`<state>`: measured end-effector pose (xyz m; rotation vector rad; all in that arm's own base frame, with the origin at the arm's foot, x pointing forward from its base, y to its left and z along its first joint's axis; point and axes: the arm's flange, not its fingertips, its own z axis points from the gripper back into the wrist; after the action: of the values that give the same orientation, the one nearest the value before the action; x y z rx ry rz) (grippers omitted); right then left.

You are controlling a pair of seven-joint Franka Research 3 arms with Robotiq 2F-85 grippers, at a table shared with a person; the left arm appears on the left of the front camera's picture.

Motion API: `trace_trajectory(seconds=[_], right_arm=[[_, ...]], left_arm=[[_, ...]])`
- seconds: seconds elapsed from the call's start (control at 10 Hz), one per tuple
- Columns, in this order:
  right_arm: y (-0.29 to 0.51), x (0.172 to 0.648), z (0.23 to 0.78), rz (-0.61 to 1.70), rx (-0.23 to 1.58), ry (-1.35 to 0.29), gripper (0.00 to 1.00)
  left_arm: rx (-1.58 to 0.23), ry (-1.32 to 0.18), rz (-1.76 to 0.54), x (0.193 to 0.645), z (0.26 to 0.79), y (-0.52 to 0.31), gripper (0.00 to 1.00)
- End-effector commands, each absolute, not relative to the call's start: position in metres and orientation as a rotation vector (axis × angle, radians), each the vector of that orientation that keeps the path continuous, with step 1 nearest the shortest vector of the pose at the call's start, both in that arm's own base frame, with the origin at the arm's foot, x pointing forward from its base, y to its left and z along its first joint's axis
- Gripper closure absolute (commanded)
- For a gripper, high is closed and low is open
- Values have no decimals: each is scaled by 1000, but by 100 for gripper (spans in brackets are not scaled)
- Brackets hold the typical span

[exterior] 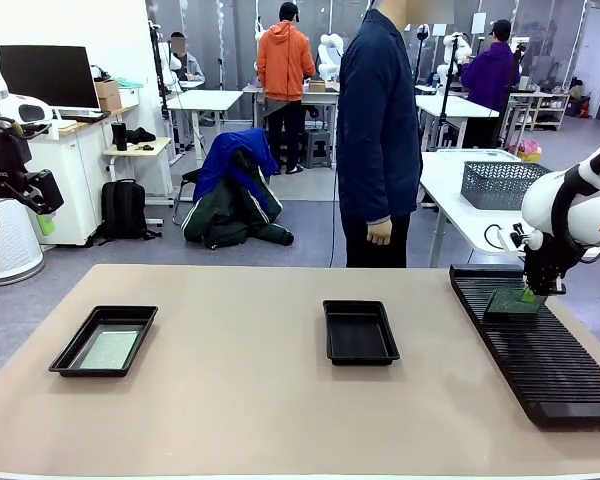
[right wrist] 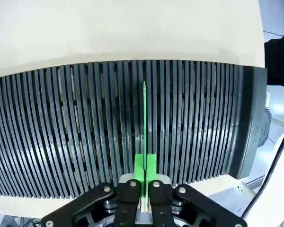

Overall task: Inspect and transfer BCBs to ESD trays.
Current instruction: Pick up the Blank PCB from the PCB Rack and place it in the right ESD tray.

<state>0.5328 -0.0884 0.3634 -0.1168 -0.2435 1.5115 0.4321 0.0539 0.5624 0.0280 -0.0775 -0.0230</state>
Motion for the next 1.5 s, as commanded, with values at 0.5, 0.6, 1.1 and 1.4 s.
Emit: trace_trajectory(seconds=[0.5,0.6,1.1,1.4], right_arm=[[-88,533,363,1511,-117,-243,100],[-88,533,363,1513,-117,-242,98],[-94,516,398,1493,-146,-276,100],[-99,493,471,1483,-103,-231,100]], left_arm=[[29,-78,-22,431,561,54,3],[29,-78,-22,431,561,54,3],[29,-78,-22,431,561,54,3],[29,-78,-22,431,561,54,3]])
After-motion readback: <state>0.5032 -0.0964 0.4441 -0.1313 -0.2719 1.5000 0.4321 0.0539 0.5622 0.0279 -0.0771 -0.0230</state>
